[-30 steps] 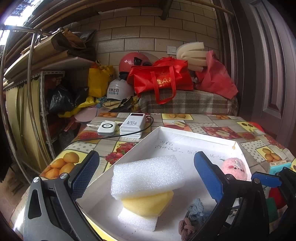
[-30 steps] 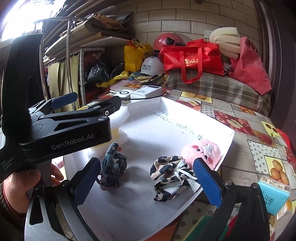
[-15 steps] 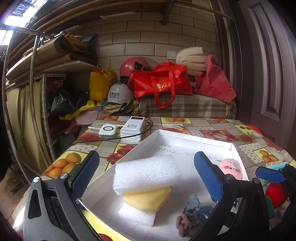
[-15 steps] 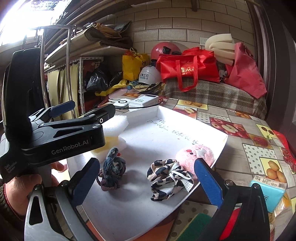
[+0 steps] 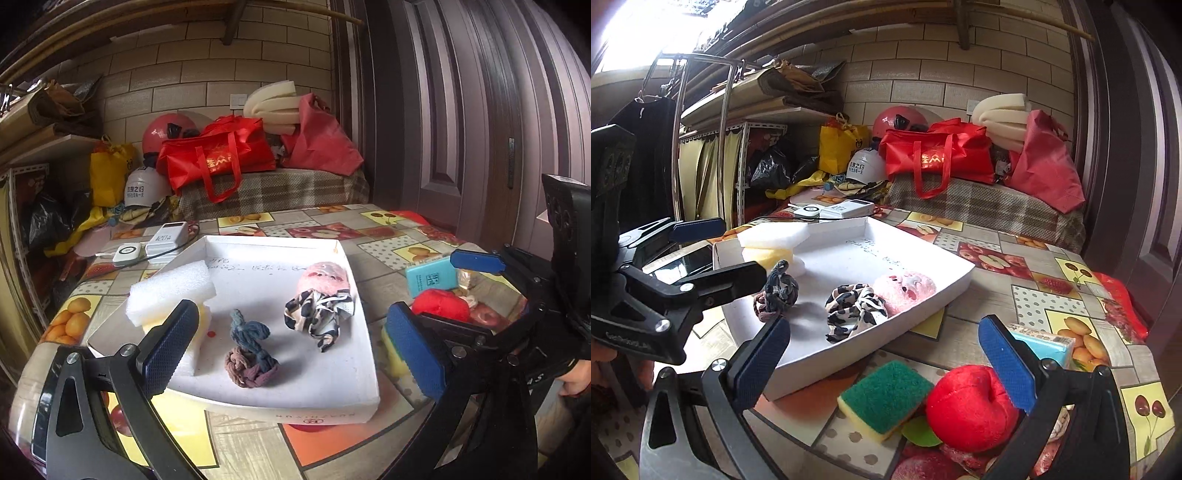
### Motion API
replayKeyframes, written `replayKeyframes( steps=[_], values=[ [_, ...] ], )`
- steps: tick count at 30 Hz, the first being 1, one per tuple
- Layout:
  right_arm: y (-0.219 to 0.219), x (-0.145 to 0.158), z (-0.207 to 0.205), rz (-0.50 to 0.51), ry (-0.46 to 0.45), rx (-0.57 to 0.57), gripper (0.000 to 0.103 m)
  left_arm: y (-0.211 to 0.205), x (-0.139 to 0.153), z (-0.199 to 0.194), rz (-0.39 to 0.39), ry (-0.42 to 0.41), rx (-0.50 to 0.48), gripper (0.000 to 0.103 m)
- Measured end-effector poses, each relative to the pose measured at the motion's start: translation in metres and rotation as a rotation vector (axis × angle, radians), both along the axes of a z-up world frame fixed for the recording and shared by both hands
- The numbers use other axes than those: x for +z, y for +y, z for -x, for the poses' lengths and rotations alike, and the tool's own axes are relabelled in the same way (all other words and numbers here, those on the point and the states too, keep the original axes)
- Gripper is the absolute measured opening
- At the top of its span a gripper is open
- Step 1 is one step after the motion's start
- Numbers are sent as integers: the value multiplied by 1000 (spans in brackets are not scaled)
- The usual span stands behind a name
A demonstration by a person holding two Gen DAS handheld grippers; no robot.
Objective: Organize soft objects
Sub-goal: 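Open the left tool to release the foam block on the sponge, withdraw both tools, then grasp the red apple plush with the right tool while the left tool grasps the white cloth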
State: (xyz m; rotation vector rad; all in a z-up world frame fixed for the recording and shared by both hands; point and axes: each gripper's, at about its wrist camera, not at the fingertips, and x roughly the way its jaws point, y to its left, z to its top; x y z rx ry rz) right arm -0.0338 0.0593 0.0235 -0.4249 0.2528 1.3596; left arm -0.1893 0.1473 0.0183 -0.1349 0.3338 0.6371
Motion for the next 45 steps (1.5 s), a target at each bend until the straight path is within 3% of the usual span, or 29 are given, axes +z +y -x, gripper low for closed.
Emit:
replayKeyframes(
  steps=[5, 8, 13, 15, 18, 22, 31, 34, 35, 37, 40, 42, 45],
  values=[
    [-39, 3, -56, 2, 81, -120, 103, -40, 2, -11, 44, 79, -268, 103],
    [-60, 3, -92, 22, 153, -171, 103, -58, 1, -10, 122, 109, -412, 103],
    [-70, 1, -95, 45, 173, -96, 102, -94, -7, -26, 116, 274, -536, 103],
    [-60, -2, -79, 88, 124, -34, 102, -105, -17, -36, 111, 352, -545, 103],
    [-39, -9, -62, 147, 77, -9, 101, -103, -25, -44, 158, 395, -528, 103],
    [-12, -20, -64, 224, 142, -14, 98, -93, -31, -45, 231, 406, -504, 103],
    [6, -35, -75, 321, 227, -25, 97, -94, -42, -56, 286, 471, -525, 103],
    [6, -35, -78, 322, 253, -17, 81, -92, -44, -57, 313, 482, -534, 103],
    [5, -36, -78, 322, 260, -14, 70, -91, -45, -58, 323, 487, -537, 103],
    [6, -35, -79, 322, 273, -8, 66, -89, -48, -62, 345, 502, -538, 101],
    [4, -32, -79, 302, 275, -3, 62, -92, -48, -63, 293, 522, -511, 82],
    [-1, -29, -77, 273, 265, -8, 62, -91, -46, -61, 293, 507, -514, 53],
    [-12, -19, -76, 198, 246, -11, 62, -83, -45, -57, 313, 482, -493, 39]
  ],
)
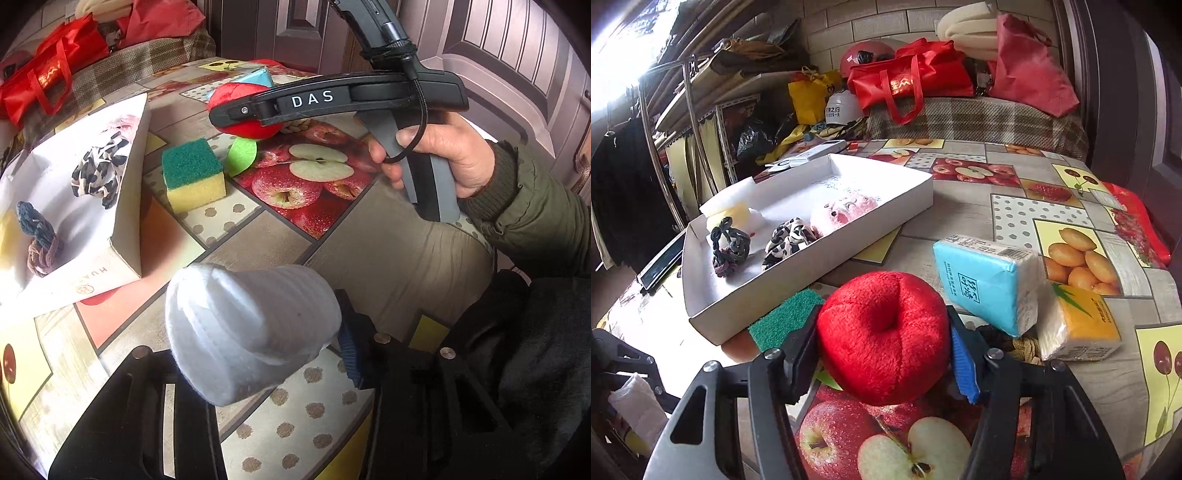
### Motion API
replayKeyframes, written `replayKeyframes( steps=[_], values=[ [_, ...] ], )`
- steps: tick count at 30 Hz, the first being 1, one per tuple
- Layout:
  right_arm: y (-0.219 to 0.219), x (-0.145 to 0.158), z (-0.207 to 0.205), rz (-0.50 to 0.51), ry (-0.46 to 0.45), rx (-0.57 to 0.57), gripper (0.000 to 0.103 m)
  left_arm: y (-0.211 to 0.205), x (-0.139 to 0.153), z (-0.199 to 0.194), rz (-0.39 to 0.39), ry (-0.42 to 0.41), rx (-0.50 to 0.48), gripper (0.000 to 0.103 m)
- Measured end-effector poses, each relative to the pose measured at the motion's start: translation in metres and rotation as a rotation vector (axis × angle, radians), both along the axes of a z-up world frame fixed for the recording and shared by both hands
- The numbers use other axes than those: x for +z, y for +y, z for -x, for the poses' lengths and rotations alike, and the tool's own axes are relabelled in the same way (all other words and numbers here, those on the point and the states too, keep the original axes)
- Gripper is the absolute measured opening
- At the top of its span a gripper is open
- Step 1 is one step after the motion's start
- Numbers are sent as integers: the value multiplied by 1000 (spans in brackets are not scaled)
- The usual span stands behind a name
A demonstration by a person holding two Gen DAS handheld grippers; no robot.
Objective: Organize soft objects
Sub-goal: 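Grasp the red apple plush with the right tool while the left tool grasps the white cloth, then carry the red plush and white cloth over the white box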
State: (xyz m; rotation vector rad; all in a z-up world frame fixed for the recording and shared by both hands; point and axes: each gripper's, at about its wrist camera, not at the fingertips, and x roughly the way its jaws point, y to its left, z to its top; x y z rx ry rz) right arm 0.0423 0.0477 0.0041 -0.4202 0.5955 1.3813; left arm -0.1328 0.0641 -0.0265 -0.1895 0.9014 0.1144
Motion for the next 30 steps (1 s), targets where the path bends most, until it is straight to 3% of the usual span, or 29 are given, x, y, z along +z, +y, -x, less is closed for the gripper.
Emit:
replayKeyframes(
  steps=[9, 15, 20, 23, 30],
  values=[
    [-15, 13, -6, -119, -16, -57, 62, -4, 10, 11, -24, -68, -2, 34],
    [-28, 19, -6, -193, -31, -104, 62, 12, 28, 18, -101, -149, 55, 33],
    [-34, 24, 0, -237, -86, -134, 62, 40, 43, 27, -240, -255, 204, 34],
    [-35, 24, 1, -247, -84, -142, 62, 59, 36, 35, -306, -286, 331, 34],
    [-36, 22, 12, -250, -67, -121, 62, 92, 39, 62, -345, -356, 516, 34]
  ],
)
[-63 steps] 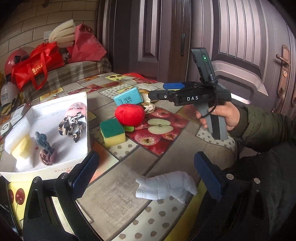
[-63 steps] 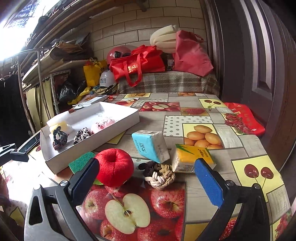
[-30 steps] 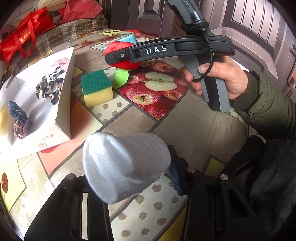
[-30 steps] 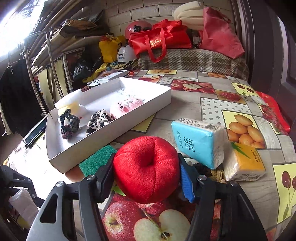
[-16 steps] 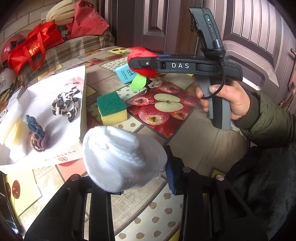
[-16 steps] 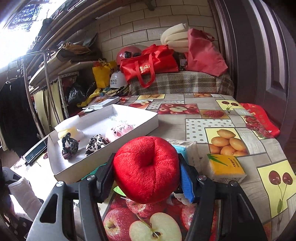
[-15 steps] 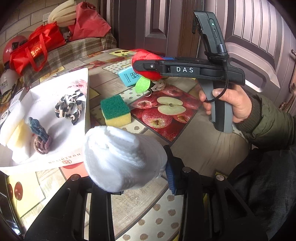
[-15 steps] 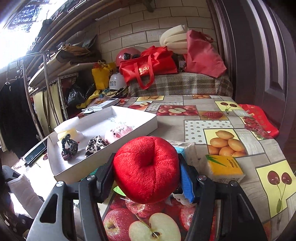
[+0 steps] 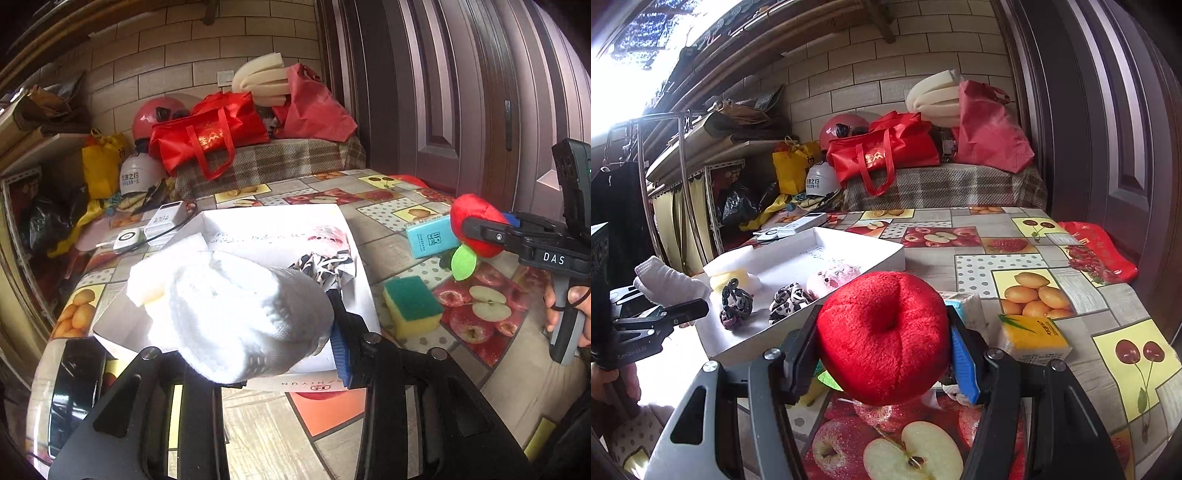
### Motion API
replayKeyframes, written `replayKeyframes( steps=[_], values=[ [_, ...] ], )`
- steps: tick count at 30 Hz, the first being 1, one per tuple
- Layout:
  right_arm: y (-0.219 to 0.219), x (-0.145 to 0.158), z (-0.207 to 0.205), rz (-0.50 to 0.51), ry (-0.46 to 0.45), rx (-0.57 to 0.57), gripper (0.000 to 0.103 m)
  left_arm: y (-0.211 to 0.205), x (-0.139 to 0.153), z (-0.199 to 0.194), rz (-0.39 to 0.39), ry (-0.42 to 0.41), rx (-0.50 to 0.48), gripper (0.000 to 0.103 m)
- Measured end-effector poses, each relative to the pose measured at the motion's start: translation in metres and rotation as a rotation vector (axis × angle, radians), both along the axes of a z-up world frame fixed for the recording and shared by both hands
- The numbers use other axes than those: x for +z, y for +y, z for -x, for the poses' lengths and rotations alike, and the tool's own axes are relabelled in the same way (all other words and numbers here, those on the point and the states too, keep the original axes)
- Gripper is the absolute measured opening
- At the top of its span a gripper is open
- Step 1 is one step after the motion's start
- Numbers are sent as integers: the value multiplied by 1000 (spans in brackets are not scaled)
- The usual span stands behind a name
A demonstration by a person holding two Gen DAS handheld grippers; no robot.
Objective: Organize soft objects
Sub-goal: 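Carry the red plush and white cloth over the white box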
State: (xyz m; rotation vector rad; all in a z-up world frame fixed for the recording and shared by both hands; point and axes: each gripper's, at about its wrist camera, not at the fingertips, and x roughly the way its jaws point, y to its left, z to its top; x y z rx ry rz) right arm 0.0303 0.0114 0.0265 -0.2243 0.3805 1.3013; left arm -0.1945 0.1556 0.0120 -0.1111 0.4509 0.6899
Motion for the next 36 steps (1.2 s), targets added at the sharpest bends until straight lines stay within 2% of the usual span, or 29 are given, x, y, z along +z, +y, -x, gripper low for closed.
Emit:
replayKeyframes(
  steps=[8, 13, 22, 29, 36],
  values=[
    [11, -2, 21, 22, -17, 50, 62, 40, 2, 22, -60, -33, 170, 34],
    [15, -3, 28, 28, -24, 67, 62, 68, -1, 37, 8, -81, 237, 34],
    [39, -6, 58, 51, -39, 143, 62, 76, -5, 30, 55, -49, 259, 34],
    [62, -8, 91, 62, -73, 217, 62, 102, -12, 26, 144, -21, 274, 34],
    [85, -12, 95, 79, -30, 241, 62, 111, -15, 11, 157, 28, 249, 34]
  ],
)
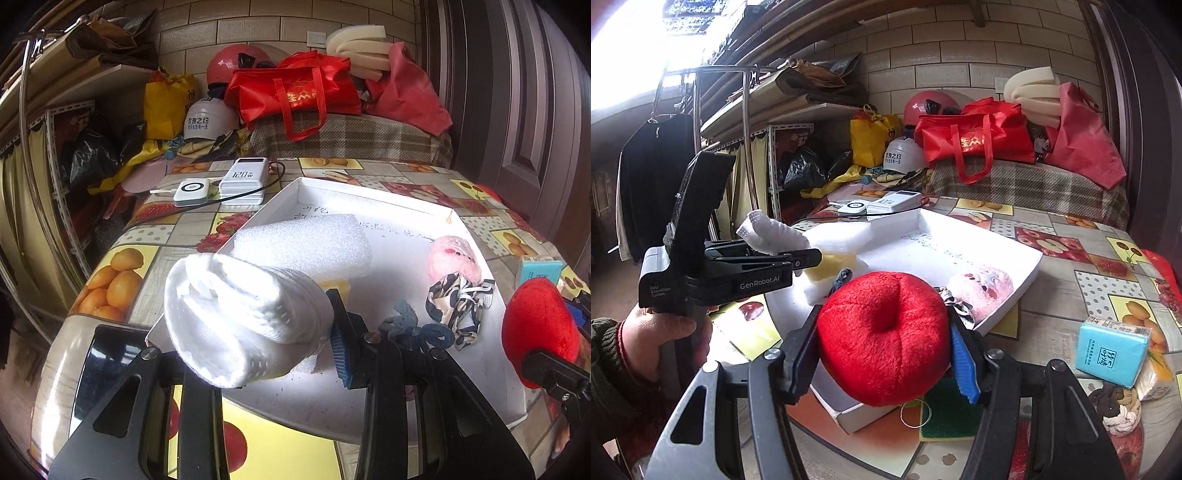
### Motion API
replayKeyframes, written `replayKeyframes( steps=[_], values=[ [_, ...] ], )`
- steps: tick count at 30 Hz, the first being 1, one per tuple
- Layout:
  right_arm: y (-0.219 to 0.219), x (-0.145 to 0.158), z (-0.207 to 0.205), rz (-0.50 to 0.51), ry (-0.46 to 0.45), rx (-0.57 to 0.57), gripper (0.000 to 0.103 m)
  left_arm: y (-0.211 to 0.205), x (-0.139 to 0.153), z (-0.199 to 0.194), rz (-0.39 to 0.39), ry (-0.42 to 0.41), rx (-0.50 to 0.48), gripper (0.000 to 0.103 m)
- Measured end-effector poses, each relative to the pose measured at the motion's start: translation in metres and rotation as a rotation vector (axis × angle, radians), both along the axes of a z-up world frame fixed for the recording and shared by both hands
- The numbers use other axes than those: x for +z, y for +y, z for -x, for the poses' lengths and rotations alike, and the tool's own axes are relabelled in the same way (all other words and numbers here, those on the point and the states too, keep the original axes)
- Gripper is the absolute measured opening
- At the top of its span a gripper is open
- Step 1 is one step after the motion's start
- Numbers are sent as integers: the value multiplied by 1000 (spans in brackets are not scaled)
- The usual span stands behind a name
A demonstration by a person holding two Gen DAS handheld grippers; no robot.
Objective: Organize soft objects
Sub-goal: 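Carry the red plush and white cloth over the white box, then lower both items into the box and open both tools to release them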
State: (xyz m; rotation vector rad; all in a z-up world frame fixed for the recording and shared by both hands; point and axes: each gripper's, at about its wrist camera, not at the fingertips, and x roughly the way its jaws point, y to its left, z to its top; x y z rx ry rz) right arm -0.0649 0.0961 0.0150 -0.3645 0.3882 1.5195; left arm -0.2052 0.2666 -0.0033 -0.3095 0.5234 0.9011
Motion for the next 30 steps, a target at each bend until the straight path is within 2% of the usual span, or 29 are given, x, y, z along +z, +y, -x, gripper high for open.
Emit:
replayKeyframes(
  steps=[7, 19, 30],
  values=[
    [17, -4, -5, 36, 64, -11, 62, 7, 0, -18, -19, 33, -21, 34],
    [45, -9, 1, 94, 72, -11, 62, 31, -1, -32, 31, 13, -27, 34],
    [70, -10, -2, 111, 65, -96, 62, 39, 3, -22, 36, -59, 11, 34]
  ],
)
